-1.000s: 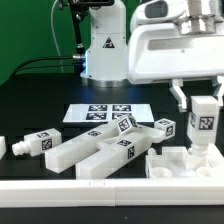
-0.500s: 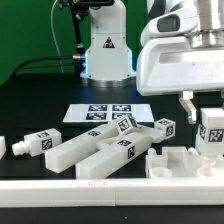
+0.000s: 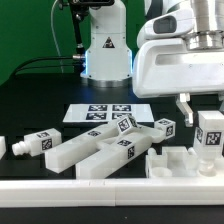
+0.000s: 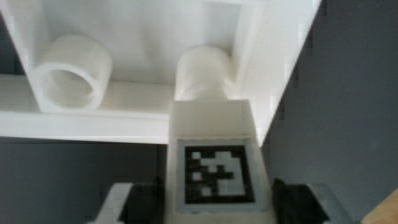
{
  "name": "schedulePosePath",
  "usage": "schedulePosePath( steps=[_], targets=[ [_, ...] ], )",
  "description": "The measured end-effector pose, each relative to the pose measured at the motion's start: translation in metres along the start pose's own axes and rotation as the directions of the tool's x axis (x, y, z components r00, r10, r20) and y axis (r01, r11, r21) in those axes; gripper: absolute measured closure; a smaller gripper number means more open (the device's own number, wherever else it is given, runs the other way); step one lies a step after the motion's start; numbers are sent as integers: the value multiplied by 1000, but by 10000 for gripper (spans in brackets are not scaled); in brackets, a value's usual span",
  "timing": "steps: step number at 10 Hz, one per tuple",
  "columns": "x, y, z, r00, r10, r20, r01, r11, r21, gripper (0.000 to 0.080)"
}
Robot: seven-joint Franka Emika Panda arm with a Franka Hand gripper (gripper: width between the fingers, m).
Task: Assemble chair
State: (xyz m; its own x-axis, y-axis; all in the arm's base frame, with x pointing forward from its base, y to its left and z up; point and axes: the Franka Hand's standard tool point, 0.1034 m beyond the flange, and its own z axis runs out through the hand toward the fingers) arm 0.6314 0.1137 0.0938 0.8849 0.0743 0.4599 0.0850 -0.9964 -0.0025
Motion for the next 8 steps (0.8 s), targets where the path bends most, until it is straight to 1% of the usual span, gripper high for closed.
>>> schedulePosePath(
  steps=[3,8],
  targets=[
    [4,-1,3,1000,-2,-13,2,1000,0,515],
    [-4,-1,10,1000,-5,4,5,1000,-3,515]
  ],
)
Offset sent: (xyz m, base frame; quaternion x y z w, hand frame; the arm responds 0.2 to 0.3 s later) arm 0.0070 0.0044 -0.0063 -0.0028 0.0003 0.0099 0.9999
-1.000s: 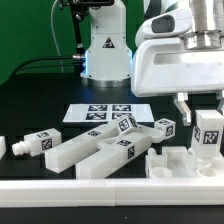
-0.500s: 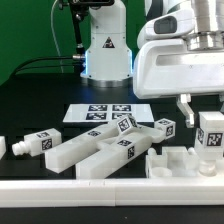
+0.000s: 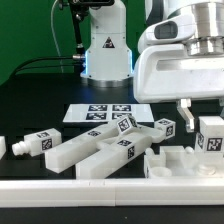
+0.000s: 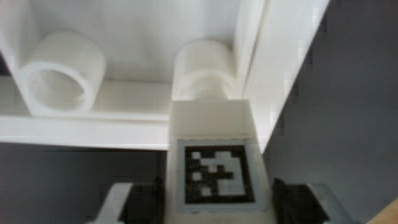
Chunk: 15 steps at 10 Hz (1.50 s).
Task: Assemble chair
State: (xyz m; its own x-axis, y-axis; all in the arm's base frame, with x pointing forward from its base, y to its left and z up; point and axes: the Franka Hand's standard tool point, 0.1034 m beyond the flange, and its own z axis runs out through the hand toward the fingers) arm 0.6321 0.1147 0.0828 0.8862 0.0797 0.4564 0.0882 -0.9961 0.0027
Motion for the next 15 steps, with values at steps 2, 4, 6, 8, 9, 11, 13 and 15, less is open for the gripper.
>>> schedulePosePath(
  steps=[2,4,6,8,9,11,13,15],
  targets=[
    [0,-1,1,1000,-1,-4,1,1000,0,515],
    [1,-1,2,1000,-3,-26,3,1000,-2,515],
    [3,-1,3,999,-6,-52,5,1000,-5,515],
    [2,-1,3,998,-6,-56,6,1000,-6,515],
    [2,-1,3,998,-7,-55,6,1000,-6,515],
    [2,-1,3,998,-8,-55,7,1000,-6,336],
    [1,-1,4,999,-7,-44,7,1000,-5,188],
    [5,-3,2,1000,-4,-9,4,1000,1,160]
  ],
)
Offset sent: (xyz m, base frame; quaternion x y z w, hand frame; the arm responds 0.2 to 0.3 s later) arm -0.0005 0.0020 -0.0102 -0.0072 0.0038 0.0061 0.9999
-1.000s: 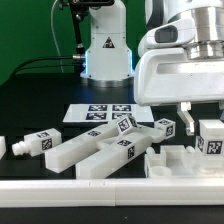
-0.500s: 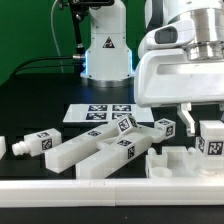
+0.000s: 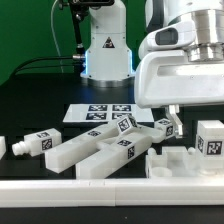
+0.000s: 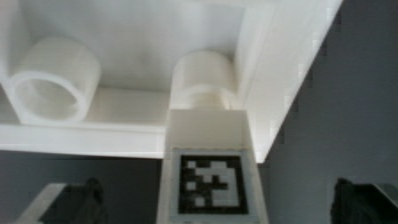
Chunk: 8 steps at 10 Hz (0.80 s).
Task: Assemble chair
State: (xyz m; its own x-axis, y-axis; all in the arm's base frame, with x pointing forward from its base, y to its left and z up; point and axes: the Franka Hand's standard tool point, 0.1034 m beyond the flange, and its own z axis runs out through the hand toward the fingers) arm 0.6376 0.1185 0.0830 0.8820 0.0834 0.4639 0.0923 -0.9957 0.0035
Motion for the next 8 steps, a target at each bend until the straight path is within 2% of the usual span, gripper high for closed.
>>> schedulePosePath(
  steps=[1,4,7,8],
  targets=[
    [0,0,2,1000,1,31,-1,1000,2,151],
    [5,-4,5,973,6,231,-10,1000,19,150],
    [2,-2,6,894,9,447,-24,999,28,150],
    [6,0,7,881,16,473,-33,999,26,150]
  ],
)
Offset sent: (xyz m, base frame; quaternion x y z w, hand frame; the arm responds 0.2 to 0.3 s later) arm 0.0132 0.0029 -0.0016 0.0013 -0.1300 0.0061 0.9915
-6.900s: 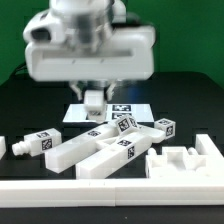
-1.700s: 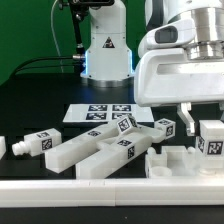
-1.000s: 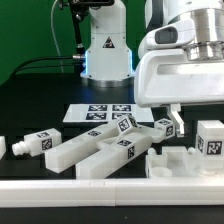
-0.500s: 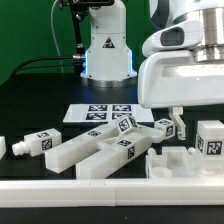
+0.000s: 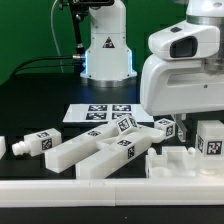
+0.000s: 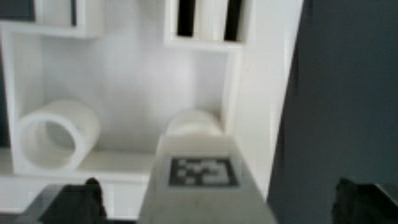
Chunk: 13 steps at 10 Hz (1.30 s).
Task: Assemble chair
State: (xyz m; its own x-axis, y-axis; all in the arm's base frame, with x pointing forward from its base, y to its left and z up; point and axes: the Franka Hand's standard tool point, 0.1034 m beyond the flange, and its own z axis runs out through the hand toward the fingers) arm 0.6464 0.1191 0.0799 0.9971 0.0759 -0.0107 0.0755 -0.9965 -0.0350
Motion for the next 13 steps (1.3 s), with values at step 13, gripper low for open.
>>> schedulePosePath(
  steps=[13],
  targets=[
    [-1,-2,3,757,654,-4,-653,757,5,514]
  ],
)
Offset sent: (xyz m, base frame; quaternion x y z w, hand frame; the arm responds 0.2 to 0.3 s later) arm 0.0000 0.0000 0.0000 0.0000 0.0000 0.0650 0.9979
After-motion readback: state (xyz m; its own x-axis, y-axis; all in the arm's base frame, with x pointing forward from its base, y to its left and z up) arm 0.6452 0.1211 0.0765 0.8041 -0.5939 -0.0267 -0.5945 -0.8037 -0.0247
